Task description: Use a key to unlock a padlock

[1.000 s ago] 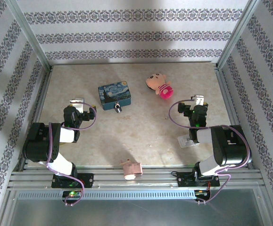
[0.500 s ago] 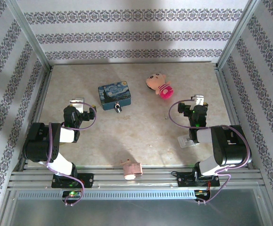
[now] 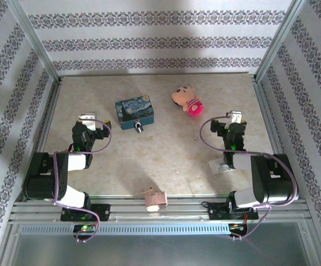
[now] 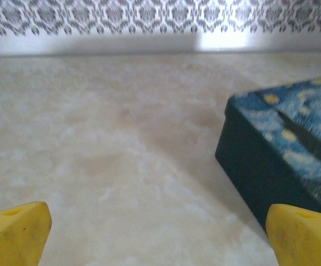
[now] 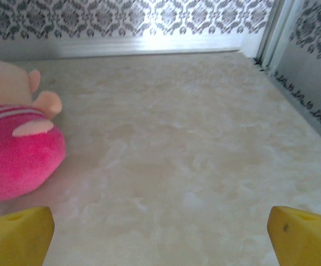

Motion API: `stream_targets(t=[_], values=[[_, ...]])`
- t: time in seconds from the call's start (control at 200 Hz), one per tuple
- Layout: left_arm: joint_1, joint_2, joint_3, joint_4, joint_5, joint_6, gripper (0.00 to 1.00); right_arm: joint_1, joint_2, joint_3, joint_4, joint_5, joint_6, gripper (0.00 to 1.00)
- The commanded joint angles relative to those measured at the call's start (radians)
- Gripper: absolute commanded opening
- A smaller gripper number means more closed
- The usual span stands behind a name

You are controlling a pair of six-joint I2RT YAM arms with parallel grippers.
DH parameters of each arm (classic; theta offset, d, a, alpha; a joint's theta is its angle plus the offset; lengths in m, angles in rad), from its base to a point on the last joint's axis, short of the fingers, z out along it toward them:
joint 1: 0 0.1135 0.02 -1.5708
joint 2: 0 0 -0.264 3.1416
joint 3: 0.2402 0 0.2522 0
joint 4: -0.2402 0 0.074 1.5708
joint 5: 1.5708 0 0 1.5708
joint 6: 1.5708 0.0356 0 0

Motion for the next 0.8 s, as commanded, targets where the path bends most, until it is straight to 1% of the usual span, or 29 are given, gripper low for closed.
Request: stream_targets(t=[0.0, 0.03, 0.125, 0.275, 0.385, 0.51, 0.665, 0.795], values=[[-0.003, -0.079, -0.021, -0.055, -0.044, -0.016, 0.99, 0.005, -0.095, 0.023, -0.08, 0.055, 0.015, 0.98], [-0.003, -0.104, -0.022, -0.075, -0.053, -0.021, 0.99, 0.006, -0.121, 0.025, -0.098, 0.066, 0.02, 0.98], [-0.003, -0.178, -0.021, -0.143, -0.062, -0.048, 0.99, 0.009, -0.214, 0.045, -0.244, 0.103, 0.045, 0.98], [-0.005, -0.305, -0.012, -0.282, -0.071, -0.14, 0.99, 0.036, -0.34, 0.119, -0.543, 0.142, 0.119, 0.98], [-0.018, -0.387, -0.008, -0.358, -0.046, -0.214, 0.99, 0.079, -0.398, 0.174, -0.745, 0.146, 0.176, 0.89], [-0.054, -0.457, -0.005, -0.432, -0.04, -0.286, 0.99, 0.132, -0.42, 0.235, -0.948, 0.142, 0.275, 0.8], [-0.134, -0.53, -0.028, -0.462, -0.102, -0.333, 0.99, 0.192, -0.423, 0.245, -1.06, 0.089, 0.382, 0.74], [-0.148, -0.549, -0.061, -0.447, -0.076, -0.427, 0.99, 0.252, -0.4, 0.239, -1.095, 0.051, 0.449, 0.69]])
